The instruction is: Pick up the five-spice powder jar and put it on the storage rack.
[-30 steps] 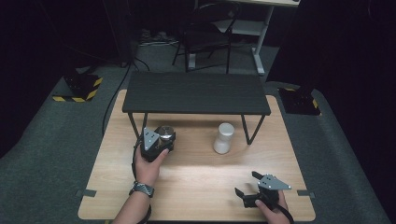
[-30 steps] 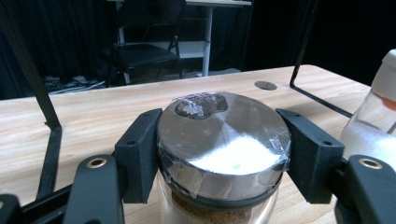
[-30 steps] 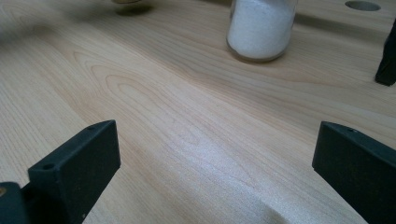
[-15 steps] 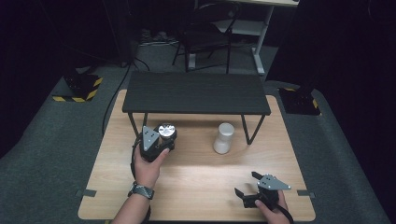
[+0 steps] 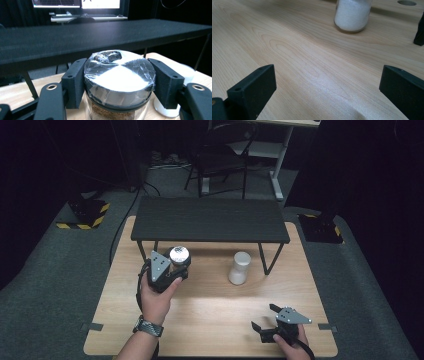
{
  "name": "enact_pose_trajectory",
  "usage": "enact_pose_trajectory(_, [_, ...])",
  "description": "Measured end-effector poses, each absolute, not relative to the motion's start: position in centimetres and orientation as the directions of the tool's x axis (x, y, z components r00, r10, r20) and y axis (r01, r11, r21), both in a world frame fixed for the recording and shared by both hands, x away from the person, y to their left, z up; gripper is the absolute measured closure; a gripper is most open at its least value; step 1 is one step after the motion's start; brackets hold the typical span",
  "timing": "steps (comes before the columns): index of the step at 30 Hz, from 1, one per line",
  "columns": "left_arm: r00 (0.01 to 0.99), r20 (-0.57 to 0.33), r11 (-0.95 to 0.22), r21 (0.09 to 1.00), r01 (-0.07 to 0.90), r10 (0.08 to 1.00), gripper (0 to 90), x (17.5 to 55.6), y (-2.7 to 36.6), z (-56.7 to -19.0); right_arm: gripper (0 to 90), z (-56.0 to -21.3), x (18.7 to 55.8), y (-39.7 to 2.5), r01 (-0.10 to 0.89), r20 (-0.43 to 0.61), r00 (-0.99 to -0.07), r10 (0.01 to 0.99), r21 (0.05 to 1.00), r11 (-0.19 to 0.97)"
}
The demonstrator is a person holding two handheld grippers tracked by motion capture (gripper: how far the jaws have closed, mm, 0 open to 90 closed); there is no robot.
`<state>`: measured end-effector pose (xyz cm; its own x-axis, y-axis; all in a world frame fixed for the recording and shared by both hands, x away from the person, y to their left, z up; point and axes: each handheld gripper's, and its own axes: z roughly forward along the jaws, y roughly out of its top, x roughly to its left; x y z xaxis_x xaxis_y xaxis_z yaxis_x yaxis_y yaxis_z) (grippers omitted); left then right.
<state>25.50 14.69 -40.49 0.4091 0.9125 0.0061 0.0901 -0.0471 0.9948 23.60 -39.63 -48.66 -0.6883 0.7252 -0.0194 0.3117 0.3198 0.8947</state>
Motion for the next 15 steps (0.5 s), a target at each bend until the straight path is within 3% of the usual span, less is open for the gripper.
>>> enact_pose_trajectory(15, [0.416, 0.018, -0.044, 0.998, 0.053, 0.909, 34.9, 24.9, 14.5, -36.6, 0.4, -48.7, 23.6, -39.6, 0.312, -0.019, -0.689, 0.724, 0.894, 0.321])
